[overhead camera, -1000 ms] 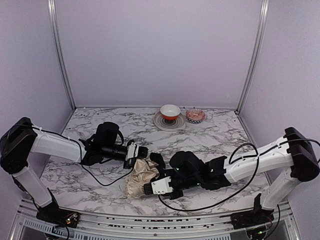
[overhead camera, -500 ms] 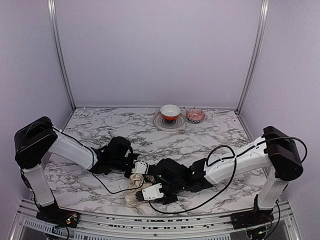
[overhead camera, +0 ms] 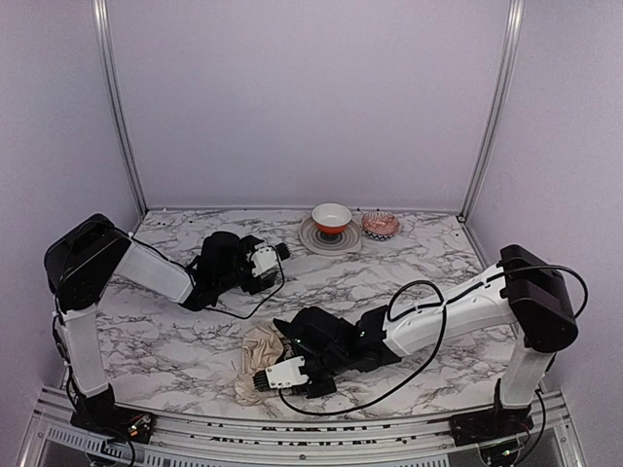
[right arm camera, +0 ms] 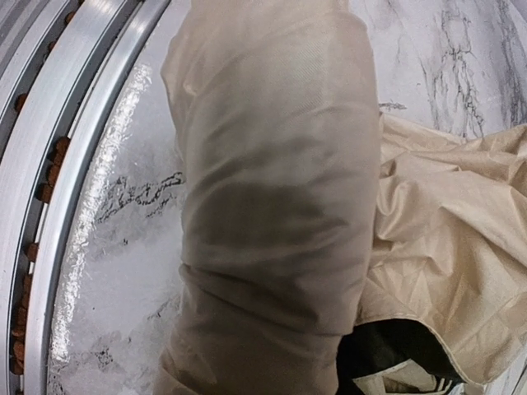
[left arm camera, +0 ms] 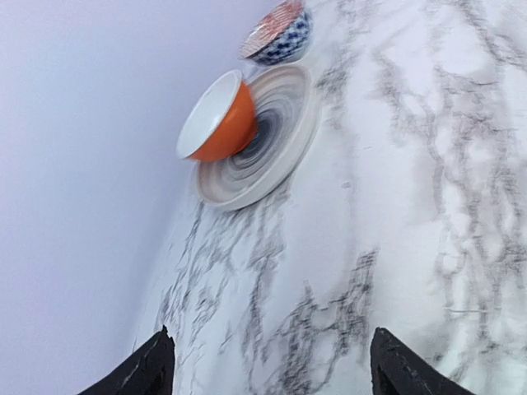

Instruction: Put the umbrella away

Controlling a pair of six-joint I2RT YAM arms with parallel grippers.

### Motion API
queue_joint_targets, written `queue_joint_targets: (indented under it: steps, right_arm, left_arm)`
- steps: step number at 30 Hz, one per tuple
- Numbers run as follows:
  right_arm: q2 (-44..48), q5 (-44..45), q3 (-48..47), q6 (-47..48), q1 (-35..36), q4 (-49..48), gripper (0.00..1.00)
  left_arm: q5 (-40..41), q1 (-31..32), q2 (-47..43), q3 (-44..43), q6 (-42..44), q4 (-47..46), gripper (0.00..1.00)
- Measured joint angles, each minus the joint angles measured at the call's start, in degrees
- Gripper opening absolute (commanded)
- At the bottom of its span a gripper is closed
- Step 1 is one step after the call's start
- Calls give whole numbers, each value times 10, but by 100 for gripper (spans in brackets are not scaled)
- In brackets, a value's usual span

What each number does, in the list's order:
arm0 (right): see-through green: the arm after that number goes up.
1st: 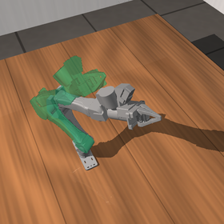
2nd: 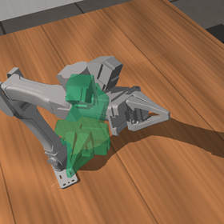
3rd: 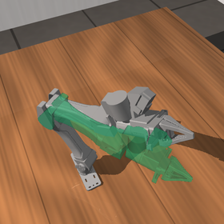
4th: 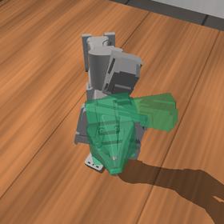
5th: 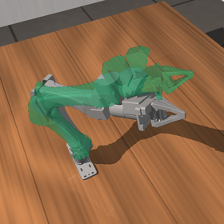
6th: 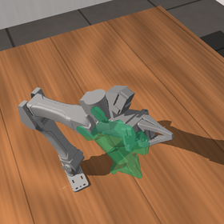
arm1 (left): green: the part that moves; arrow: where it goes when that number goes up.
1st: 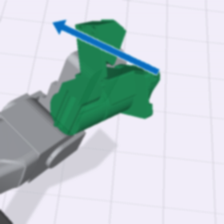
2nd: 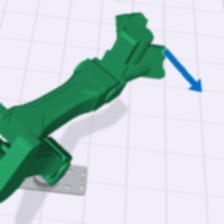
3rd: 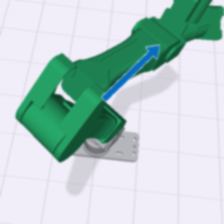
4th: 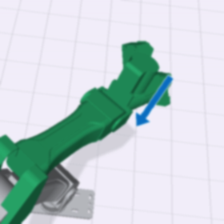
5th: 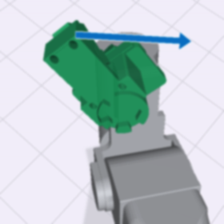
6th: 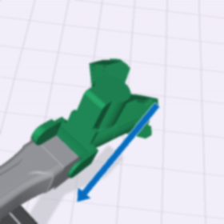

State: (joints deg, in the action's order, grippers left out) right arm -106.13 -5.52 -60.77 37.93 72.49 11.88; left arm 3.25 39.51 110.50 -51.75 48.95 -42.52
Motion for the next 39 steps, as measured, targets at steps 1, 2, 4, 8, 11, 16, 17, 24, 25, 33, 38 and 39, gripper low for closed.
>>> queue_joint_targets:
  steps: [1,2,4,8,11,16,17,24,25,33,38,39]
  right_arm:
    - [-2,-1,-2,-1,0,2,0]
    - [-3,-2,-5,-2,0,4,0]
    - [-6,-5,-9,-4,0,8,0]
    - [-15,-19,-22,-8,-2,16,0]
    - [-26,-46,-38,-13,-12,32,0]
    - [-48,-117,-67,-21,-44,62,0]
    - [-50,-130,-69,-22,-50,64,0]
    - [-66,-199,-81,-30,-77,73,0]
    - [-69,-205,-83,-30,-80,75,0]
    - [-84,-249,-101,-35,-97,98,0]
    - [-93,-270,-115,-33,-103,115,0]
    - [-94,-275,-117,-32,-104,117,0]
  left_arm:
    - [20,-9,5,-6,-11,-8,89]
    - [42,-18,8,-10,-26,-14,89]
    - [85,-34,4,-8,-58,-25,84]
    - [102,-37,-103,75,-108,-31,69]
    - [90,38,-284,174,-136,-23,56]
    - [47,222,-513,261,-192,-4,40]
    - [34,247,-547,285,-207,2,39]
    - [35,414,-561,349,-272,127,69]
    - [48,432,-534,341,-274,148,74]
    - [165,456,-410,326,-212,191,86]
    - [203,443,-350,326,-174,176,74]
    - [210,439,-328,324,-168,175,63]
